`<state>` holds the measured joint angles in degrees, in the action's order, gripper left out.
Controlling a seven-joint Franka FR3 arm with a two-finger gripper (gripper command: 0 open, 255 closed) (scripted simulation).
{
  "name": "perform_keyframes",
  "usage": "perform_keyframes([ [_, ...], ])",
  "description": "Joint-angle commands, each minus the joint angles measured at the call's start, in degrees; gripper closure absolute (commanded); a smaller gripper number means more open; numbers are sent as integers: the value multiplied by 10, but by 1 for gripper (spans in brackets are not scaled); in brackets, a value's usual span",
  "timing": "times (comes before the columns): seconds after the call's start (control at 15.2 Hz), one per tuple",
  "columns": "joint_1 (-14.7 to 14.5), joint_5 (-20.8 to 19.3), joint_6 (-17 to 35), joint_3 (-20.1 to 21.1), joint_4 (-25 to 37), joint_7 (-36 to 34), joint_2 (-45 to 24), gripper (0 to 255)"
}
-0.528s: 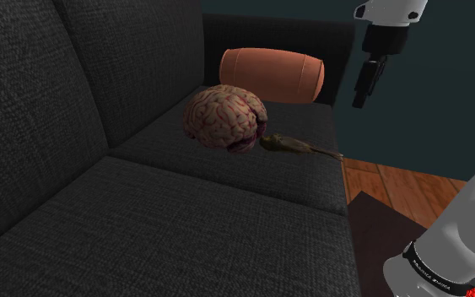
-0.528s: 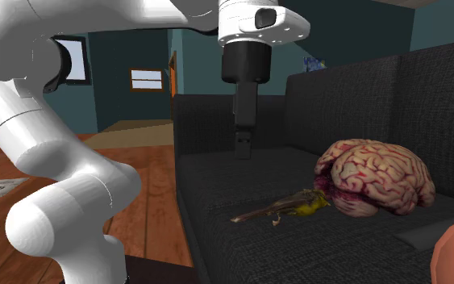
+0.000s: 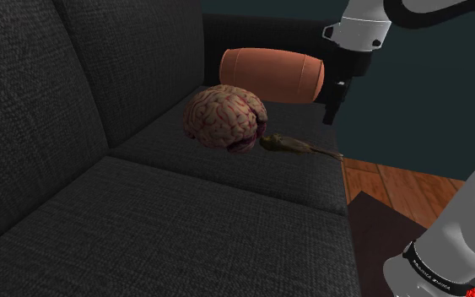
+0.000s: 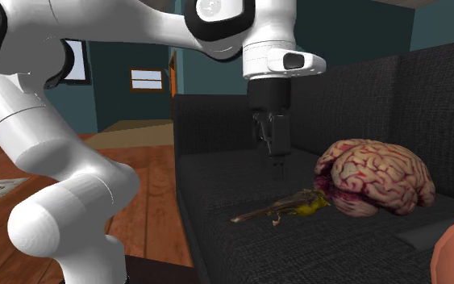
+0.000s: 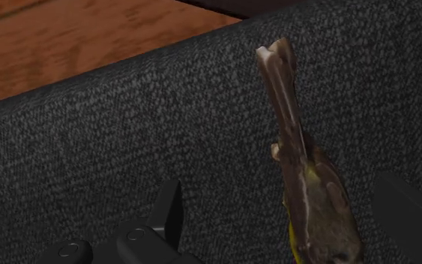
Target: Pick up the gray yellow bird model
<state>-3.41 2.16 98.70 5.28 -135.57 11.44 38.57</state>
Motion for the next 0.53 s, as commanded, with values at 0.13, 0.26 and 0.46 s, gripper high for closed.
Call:
perform_keyframes([
  [0.13,-25,16,86,20,-25,12,-35,0],
  [0.26,-36,24,126,31,-32,18,-57,0],
  [0.46,-41,27,156,35,-47,21,-67,0],
])
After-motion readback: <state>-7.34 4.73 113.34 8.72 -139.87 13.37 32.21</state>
